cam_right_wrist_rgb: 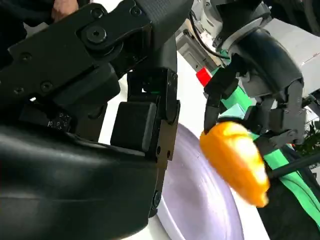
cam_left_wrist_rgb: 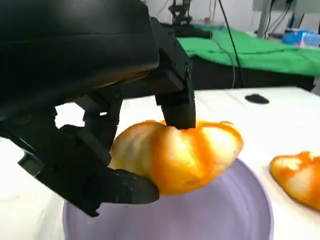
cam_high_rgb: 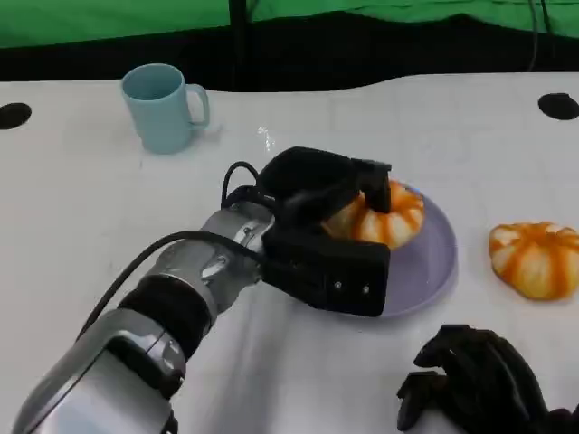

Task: Grasp the bread from the table and place it into the plate.

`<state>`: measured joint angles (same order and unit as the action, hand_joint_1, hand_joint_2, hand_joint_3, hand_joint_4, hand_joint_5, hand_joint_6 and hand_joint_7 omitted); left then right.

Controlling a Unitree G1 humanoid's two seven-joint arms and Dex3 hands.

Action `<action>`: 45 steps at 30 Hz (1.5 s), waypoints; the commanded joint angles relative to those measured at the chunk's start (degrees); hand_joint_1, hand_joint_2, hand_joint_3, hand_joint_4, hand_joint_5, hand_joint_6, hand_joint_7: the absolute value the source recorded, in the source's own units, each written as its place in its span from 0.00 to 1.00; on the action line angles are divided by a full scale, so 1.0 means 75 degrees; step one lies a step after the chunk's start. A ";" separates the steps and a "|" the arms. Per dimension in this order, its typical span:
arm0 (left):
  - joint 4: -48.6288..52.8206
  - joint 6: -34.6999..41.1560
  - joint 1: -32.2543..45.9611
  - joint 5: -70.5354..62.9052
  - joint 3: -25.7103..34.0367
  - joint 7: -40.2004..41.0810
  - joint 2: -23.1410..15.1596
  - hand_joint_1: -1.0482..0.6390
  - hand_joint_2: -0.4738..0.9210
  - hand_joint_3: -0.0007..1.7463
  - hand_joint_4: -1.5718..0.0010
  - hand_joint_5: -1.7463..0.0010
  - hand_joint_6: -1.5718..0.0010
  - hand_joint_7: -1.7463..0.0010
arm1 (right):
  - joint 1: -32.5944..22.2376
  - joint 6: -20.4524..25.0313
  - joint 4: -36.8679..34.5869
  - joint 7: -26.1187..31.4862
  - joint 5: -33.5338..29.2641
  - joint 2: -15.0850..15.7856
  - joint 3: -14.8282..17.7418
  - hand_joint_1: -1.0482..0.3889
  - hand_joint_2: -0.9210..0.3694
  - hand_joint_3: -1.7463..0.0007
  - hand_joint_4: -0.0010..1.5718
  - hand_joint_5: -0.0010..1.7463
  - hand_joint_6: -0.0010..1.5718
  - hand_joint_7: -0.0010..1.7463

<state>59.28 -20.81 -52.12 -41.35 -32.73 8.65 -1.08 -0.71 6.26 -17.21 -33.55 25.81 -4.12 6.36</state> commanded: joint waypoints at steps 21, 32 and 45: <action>-0.2751 0.1891 -0.0156 -0.0716 -0.0674 -0.3647 -0.1017 0.03 1.00 0.19 0.85 0.86 0.85 0.98 | -0.0084 0.0055 0.0160 0.0033 0.0078 0.0045 0.0037 0.01 0.14 1.00 0.98 0.45 1.00 0.21; -0.4179 0.0587 0.1504 0.0759 0.0642 -0.2774 -0.1808 0.13 1.00 0.16 0.68 0.81 0.77 0.96 | -0.0103 0.0020 0.0215 0.0103 0.0069 -0.0013 0.0042 0.01 0.14 1.00 0.98 0.45 1.00 0.22; -0.4395 -0.1173 0.3315 0.2609 0.2035 -0.1730 -0.1597 0.24 1.00 0.16 0.52 0.60 0.50 0.92 | -0.0093 0.0012 0.0194 -0.0006 0.0084 0.0036 0.0047 0.01 0.13 1.00 0.98 0.46 1.00 0.21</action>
<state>26.28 -28.54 -27.76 -23.09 -18.58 -4.58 -12.88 -0.95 6.60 -16.00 -33.20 25.92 -4.37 6.59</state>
